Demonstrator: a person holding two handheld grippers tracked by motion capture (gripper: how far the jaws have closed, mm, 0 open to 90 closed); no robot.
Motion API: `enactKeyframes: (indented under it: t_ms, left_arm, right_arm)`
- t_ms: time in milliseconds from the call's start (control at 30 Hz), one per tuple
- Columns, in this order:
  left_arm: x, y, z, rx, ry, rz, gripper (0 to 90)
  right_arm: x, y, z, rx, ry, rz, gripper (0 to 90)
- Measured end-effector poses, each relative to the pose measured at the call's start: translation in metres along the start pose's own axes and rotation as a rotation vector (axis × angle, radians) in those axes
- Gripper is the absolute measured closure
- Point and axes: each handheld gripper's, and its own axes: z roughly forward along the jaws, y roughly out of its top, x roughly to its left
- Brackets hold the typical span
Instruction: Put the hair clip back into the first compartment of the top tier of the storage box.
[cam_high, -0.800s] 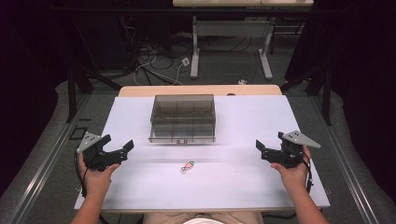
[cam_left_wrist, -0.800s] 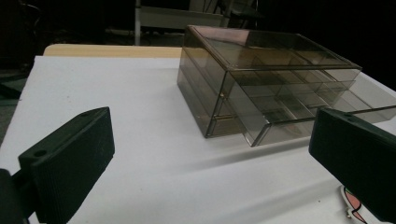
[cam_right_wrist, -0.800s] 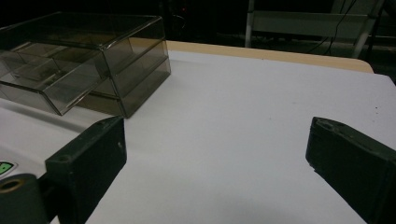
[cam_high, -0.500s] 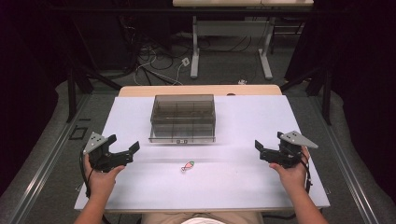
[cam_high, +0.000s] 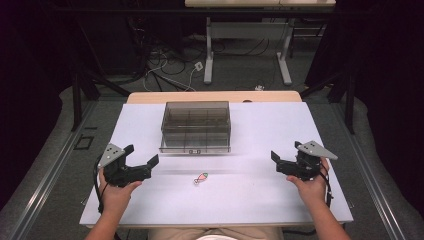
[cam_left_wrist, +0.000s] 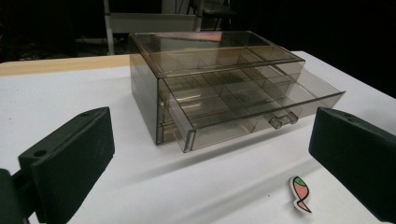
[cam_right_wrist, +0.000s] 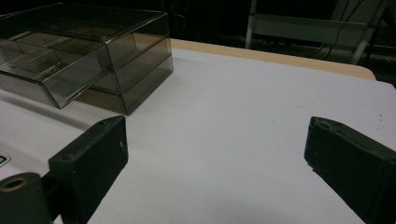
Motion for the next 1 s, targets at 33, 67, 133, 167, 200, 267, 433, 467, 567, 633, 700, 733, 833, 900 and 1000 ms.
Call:
enactKeyframes:
  t_ms: [33,67,133,167,200,267,433,467,567,633,700,733,833,900,1000]
  left_arm:
    - [-0.002,0.0,0.001,0.001,-0.003,0.0,0.1]
    - [-0.004,0.0,0.002,0.008,-0.009,0.008,0.0]
    - [-0.006,0.001,0.002,0.009,-0.013,0.008,0.1]
    - [-0.007,0.001,0.002,0.01,-0.016,0.007,0.0]
    - [-0.009,0.002,0.003,0.011,-0.02,0.013,0.0]
    - [-0.012,0.004,0.004,0.012,-0.031,0.011,0.1]
    - [-0.025,0.011,0.012,0.031,-0.054,0.053,0.1]
    - [-0.025,0.011,0.012,0.031,-0.054,0.053,0.1]
    - [-0.033,0.015,0.017,0.044,-0.069,0.077,0.1]
    - [-0.035,0.016,0.018,0.046,-0.073,0.079,0.2]
    - [-0.038,0.017,0.02,0.047,-0.079,0.085,0.2]
    - [-0.039,0.018,0.021,0.054,-0.087,0.08,0.2]
    - [-0.043,0.02,0.025,0.063,-0.097,0.094,1.1]
    - [-0.046,0.022,0.027,0.067,-0.103,0.101,1.3]
    - [-0.052,0.025,0.031,0.068,-0.111,0.099,2.7]
  right_arm:
    - [0.0,0.0,0.0,0.002,0.003,0.001,6.0]
    - [0.001,0.0,0.001,0.002,0.002,-0.002,6.2]
    - [0.002,0.0,0.001,0.004,0.004,0.004,6.3]
    - [0.002,-0.001,0.002,-0.007,0.007,-0.011,6.5]
    - [0.002,-0.001,0.002,-0.007,0.007,-0.011,6.5]
    - [0.004,-0.001,0.001,-0.002,0.008,-0.012,6.5]
    - [0.004,-0.001,0.003,0.0,0.009,-0.029,6.6]
    - [0.004,-0.001,0.003,0.0,0.009,-0.029,6.6]
    - [0.004,-0.001,0.003,-0.001,0.01,-0.03,7.0]
    - [0.004,-0.001,0.004,0.0,0.014,-0.028,7.0]
    - [0.004,-0.001,0.003,0.005,0.014,-0.023,7.2]
    - [0.004,-0.001,0.004,0.006,0.014,-0.02,7.5]
    - [0.004,-0.001,0.004,0.007,0.016,-0.022,7.7]
    - [0.003,-0.001,0.004,0.008,0.017,-0.025,7.7]
    - [0.004,-0.001,0.004,0.011,0.016,-0.016,7.9]
